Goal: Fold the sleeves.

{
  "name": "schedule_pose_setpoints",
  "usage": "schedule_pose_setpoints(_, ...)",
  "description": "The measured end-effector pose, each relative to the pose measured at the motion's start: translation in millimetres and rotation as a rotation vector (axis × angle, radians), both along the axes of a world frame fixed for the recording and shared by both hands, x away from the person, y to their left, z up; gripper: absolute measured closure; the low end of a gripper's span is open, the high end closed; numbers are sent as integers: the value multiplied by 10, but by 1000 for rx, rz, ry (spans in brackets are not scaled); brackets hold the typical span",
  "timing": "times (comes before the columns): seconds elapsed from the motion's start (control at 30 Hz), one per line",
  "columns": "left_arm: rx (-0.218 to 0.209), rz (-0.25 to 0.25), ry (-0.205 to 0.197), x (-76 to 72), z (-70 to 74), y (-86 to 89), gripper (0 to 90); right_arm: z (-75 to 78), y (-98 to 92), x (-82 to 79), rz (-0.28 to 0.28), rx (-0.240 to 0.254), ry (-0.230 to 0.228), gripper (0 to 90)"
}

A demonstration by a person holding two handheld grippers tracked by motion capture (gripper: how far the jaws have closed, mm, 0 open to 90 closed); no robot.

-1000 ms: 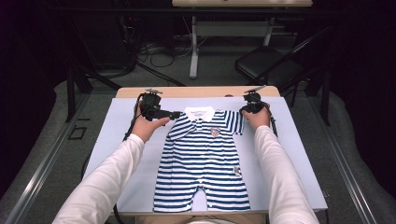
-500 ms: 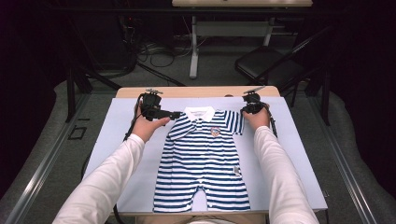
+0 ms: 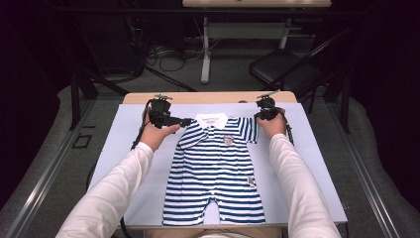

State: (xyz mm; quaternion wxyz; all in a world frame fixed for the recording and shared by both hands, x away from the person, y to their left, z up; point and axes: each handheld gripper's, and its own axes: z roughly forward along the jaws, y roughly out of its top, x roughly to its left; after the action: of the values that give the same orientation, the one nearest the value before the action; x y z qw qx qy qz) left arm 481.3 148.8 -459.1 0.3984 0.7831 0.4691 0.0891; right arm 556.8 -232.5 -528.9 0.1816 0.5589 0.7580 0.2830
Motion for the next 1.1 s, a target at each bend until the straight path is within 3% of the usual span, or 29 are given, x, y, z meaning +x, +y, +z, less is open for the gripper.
schedule_pose_setpoints(0.5,-3,4,-2,2,15,29,17,177,130,-120,79,27,-19,888)
schedule_pose_setpoints(1.1,-6,8,-9,-1,19,30,17,285,378,-256,185,23,-40,888)
